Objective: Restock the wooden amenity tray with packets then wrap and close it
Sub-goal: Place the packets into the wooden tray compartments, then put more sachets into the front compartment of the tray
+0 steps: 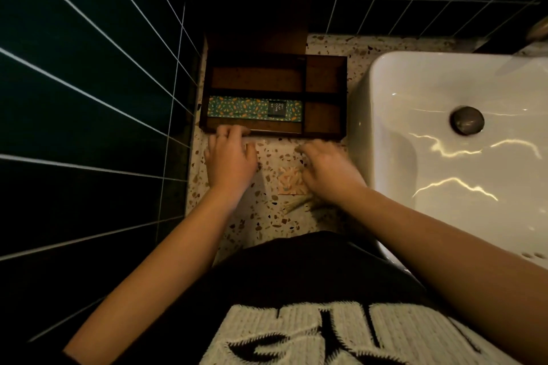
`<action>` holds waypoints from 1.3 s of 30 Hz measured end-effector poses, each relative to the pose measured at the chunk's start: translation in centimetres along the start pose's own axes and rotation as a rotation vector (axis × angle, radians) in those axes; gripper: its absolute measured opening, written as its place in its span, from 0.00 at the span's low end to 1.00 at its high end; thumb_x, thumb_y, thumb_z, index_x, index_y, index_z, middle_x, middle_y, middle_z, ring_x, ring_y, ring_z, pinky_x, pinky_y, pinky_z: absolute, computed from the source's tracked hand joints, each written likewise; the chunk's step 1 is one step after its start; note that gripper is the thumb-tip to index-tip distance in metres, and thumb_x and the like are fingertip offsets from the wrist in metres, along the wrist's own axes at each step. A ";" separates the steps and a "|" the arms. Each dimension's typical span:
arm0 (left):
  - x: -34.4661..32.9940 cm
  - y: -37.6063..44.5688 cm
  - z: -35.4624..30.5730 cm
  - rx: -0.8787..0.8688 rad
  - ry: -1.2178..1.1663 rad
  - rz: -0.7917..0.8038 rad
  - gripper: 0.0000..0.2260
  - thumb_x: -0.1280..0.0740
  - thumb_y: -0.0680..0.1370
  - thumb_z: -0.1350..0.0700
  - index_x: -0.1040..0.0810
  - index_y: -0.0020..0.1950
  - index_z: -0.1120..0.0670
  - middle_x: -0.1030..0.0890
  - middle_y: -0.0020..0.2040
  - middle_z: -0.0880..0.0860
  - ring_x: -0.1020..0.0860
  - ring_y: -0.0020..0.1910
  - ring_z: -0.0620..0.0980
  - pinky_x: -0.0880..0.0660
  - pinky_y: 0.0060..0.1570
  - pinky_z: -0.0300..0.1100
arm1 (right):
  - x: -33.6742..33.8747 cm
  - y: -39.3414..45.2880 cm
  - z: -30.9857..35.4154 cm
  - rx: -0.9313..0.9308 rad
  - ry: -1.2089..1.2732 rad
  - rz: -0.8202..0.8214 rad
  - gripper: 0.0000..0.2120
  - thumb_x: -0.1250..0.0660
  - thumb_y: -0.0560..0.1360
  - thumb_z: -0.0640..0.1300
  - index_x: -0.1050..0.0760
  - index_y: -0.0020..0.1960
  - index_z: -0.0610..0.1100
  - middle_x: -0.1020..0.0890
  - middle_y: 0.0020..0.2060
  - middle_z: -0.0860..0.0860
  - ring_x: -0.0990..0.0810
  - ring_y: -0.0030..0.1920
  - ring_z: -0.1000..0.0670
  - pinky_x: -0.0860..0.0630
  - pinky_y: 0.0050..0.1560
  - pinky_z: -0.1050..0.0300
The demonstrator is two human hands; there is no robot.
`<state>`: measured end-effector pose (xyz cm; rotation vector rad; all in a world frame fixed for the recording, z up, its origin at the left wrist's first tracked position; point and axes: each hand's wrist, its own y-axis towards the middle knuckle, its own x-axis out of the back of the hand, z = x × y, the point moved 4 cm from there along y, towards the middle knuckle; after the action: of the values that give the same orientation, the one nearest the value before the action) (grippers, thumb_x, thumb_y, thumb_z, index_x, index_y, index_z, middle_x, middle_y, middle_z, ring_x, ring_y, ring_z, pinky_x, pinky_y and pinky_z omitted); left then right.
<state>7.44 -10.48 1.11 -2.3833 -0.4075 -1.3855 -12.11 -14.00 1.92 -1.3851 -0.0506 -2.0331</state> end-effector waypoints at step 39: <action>3.3 5.6 2.4 0.231 -0.465 -0.057 0.19 0.34 0.81 0.61 0.29 0.71 0.48 0.23 0.53 0.45 0.22 0.54 0.47 0.22 0.50 0.43 | 6.7 9.3 2.9 -0.087 0.257 -0.058 0.14 0.37 0.78 0.42 0.23 0.63 0.44 0.19 0.58 0.42 0.20 0.58 0.41 0.23 0.56 0.50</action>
<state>13.14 -14.20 2.00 -2.4942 -0.7173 -0.7405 -6.19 -23.43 5.78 -1.1743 0.1125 -2.2699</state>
